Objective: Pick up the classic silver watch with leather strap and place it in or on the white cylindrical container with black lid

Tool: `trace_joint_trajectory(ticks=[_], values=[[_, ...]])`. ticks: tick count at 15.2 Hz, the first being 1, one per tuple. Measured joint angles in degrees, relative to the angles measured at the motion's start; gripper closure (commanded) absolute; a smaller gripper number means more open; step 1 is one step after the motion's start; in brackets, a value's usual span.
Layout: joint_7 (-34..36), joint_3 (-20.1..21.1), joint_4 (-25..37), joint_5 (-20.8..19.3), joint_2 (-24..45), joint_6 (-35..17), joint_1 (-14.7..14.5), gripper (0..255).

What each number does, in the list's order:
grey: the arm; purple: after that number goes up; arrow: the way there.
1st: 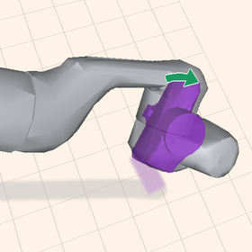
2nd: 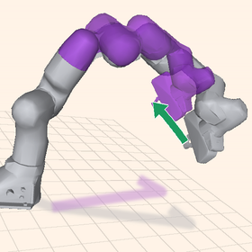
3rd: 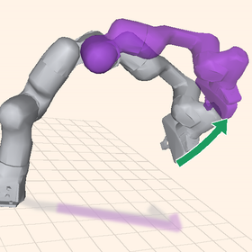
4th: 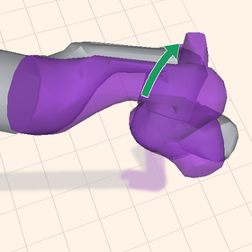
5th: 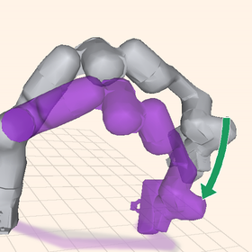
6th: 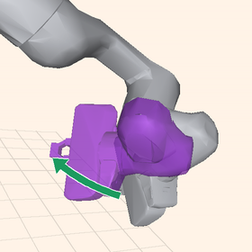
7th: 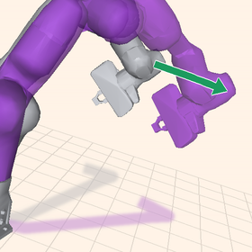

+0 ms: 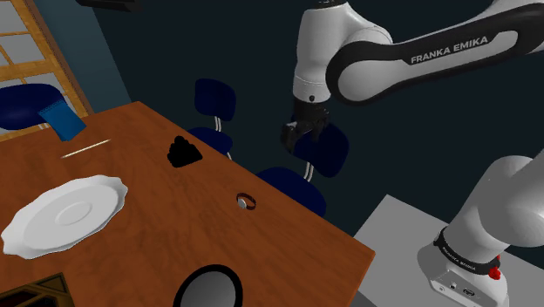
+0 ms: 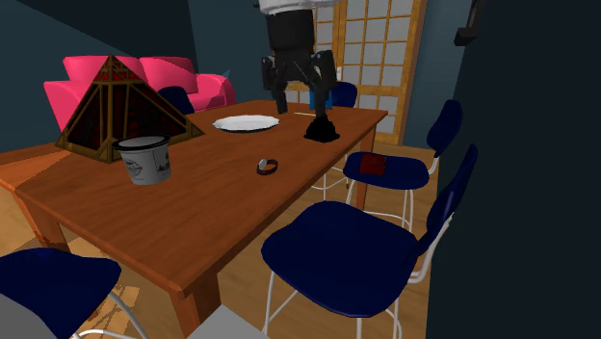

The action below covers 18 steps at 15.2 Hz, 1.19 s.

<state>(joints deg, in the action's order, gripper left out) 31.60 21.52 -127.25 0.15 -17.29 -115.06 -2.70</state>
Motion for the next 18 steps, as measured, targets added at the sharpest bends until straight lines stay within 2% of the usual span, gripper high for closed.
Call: trace_joint_trajectory(ticks=[5, 9, 11, 16, 18], values=[[7.6, 4.5, 6.9, -4.5, 11.1, -2.1, -0.4, 0], [13.7, 6.6, 13.7, -9.5, 20.5, -2.3, -1.8, 0], [17.0, 7.3, 16.6, -12.1, 25.1, -2.6, -3.2, 0], [22.9, 6.8, 29.5, -18.8, 38.7, 0.1, -8.0, 0], [24.2, 6.4, 32.3, -20.2, 42.0, 0.4, -9.5, 0]])
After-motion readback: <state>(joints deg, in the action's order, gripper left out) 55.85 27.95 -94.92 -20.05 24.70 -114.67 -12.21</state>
